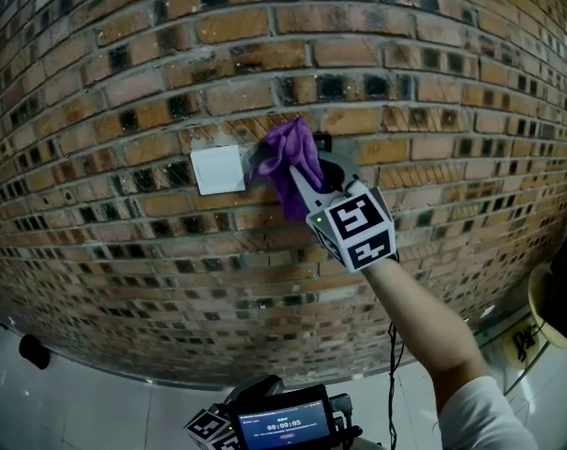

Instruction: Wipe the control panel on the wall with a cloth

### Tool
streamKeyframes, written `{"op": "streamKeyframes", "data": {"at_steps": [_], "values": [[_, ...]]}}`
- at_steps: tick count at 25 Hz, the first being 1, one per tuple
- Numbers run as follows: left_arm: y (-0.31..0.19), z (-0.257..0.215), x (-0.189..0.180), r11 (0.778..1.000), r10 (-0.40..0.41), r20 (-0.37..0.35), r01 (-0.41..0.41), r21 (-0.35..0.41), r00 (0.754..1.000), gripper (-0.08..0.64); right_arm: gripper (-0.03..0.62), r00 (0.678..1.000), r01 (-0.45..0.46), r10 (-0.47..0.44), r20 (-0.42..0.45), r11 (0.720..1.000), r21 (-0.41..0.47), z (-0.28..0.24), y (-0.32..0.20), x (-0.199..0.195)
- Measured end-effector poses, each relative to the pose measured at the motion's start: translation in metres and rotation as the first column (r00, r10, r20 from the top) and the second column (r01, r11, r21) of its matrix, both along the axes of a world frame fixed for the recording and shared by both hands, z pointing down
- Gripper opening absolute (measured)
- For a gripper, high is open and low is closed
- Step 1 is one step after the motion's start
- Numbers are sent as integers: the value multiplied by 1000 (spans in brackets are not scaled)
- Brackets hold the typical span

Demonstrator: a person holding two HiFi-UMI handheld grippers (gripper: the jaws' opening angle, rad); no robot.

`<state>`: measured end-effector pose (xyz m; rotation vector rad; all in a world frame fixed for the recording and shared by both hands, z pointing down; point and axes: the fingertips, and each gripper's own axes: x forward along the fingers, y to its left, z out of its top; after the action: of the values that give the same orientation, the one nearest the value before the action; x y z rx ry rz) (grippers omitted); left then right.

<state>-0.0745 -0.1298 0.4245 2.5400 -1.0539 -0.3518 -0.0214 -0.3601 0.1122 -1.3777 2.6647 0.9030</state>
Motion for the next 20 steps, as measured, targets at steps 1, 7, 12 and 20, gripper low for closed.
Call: {"op": "streamKeyframes", "data": {"at_steps": [1, 7, 12, 20], "values": [[0, 0, 1, 1000, 4, 0, -4, 0, 1000, 34, 83, 1000, -8, 8, 0, 1000, 0, 0, -1, 4], [-2, -2, 11, 1000, 29, 6, -29, -1, 1000, 34, 83, 999, -52, 52, 11, 999, 2, -1, -5, 33], [-3, -4, 16, 999, 42, 13, -42, 0, 999, 34, 83, 996, -88, 88, 13, 996, 6, -3, -5, 57], [-4, -1, 15, 999, 46, 12, -46, -12, 999, 34, 83, 985, -163, 163, 55, 987, 3, -2, -9, 95]]}}
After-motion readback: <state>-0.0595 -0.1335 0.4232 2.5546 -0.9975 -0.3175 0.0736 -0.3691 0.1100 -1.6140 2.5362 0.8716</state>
